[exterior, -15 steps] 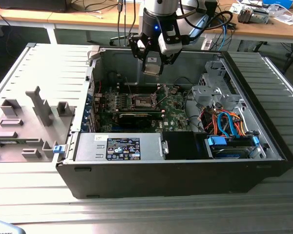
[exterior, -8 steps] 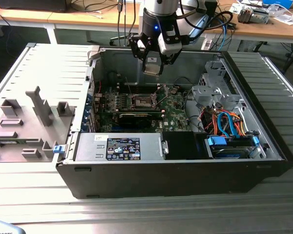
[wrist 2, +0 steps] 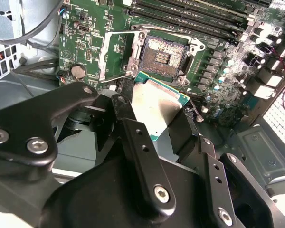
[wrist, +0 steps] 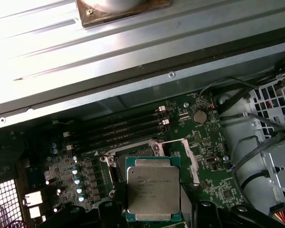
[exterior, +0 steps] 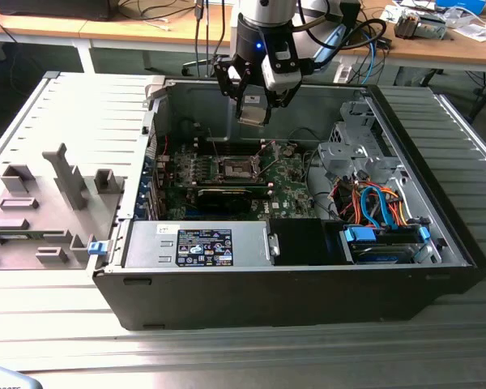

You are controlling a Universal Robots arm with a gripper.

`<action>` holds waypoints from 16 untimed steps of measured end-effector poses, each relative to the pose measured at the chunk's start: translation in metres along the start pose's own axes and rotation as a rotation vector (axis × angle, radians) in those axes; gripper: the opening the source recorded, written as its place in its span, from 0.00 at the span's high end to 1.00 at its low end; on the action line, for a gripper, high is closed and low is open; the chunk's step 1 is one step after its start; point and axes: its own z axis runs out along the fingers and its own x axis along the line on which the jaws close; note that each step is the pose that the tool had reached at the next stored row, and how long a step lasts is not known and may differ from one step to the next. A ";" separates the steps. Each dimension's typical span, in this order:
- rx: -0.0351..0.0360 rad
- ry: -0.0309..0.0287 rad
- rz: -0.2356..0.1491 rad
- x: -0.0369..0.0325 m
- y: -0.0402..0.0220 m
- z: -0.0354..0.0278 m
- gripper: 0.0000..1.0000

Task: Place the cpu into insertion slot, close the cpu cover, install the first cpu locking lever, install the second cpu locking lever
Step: 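Place the cpu into insertion slot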

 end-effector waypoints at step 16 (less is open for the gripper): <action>-0.0004 -0.0015 0.017 0.0000 0.0000 0.0000 0.46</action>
